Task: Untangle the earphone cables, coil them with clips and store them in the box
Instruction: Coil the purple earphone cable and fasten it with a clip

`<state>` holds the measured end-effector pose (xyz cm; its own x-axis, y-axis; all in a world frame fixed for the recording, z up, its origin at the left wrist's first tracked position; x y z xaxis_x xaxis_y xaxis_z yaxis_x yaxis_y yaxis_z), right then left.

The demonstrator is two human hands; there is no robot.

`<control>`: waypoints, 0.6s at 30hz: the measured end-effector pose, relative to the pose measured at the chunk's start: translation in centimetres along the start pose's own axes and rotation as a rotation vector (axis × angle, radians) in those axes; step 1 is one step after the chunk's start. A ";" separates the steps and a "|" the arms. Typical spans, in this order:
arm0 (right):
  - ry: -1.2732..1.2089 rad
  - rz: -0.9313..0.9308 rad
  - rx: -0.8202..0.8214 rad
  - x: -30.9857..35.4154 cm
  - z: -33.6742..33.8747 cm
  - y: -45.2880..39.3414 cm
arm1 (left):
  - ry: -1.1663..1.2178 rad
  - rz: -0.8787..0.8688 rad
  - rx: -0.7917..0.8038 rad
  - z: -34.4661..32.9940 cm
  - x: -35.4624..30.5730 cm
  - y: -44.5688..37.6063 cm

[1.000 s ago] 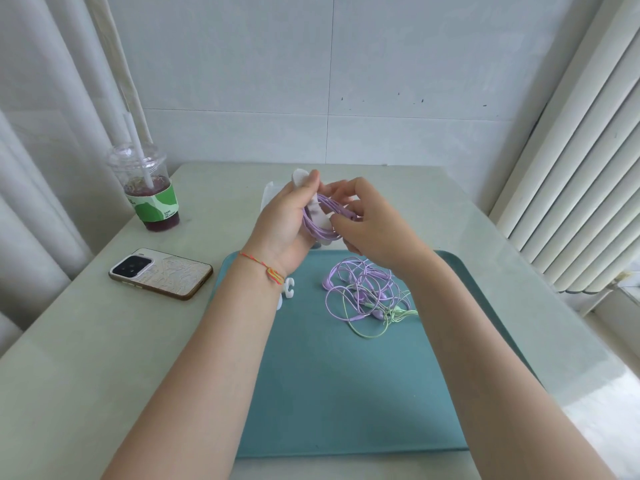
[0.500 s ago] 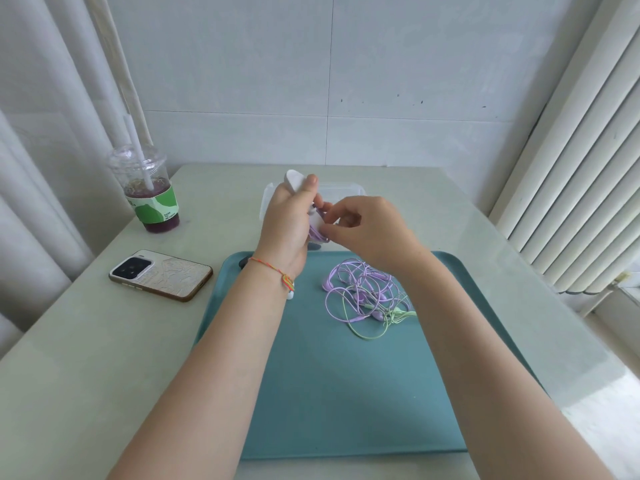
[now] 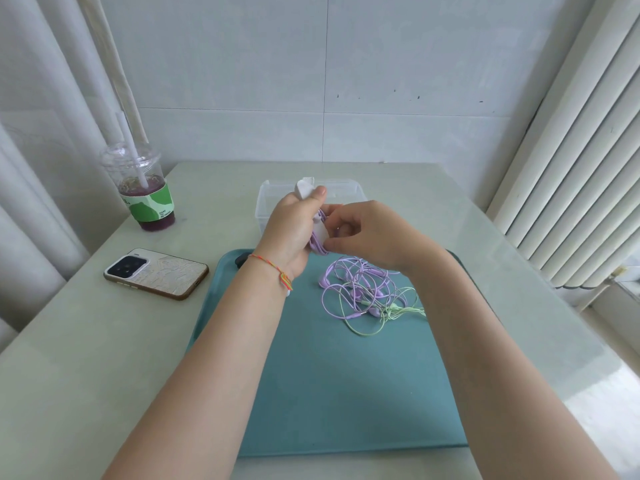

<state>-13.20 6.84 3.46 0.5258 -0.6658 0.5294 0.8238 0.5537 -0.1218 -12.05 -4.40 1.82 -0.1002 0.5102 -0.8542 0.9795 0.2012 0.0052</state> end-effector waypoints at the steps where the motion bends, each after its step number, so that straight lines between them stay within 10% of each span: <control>1: 0.020 0.001 0.000 0.0 0.0 0.0 | -0.002 0.011 -0.011 0.1 0.1 0.0; 18: 0.129 0.094 -0.249 1.9 -2.2 -1.0 | 0.236 0.191 -0.075 1.5 -1.1 0.2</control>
<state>-12.51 3.92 2.77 0.6116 -0.6845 0.3967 0.7885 0.4865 -0.3761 -11.53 -6.19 1.96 0.0378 0.7229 -0.6899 0.9698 0.1398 0.1997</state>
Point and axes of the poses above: each hand's wrist, its own y-axis away from the middle knuckle, its own z-axis out of the back of the hand, x = y × z, the point moved 5 cm from there along -y, towards the middle knuckle, and after that the axes turned 14 degrees about y, right-handed, at the moved point
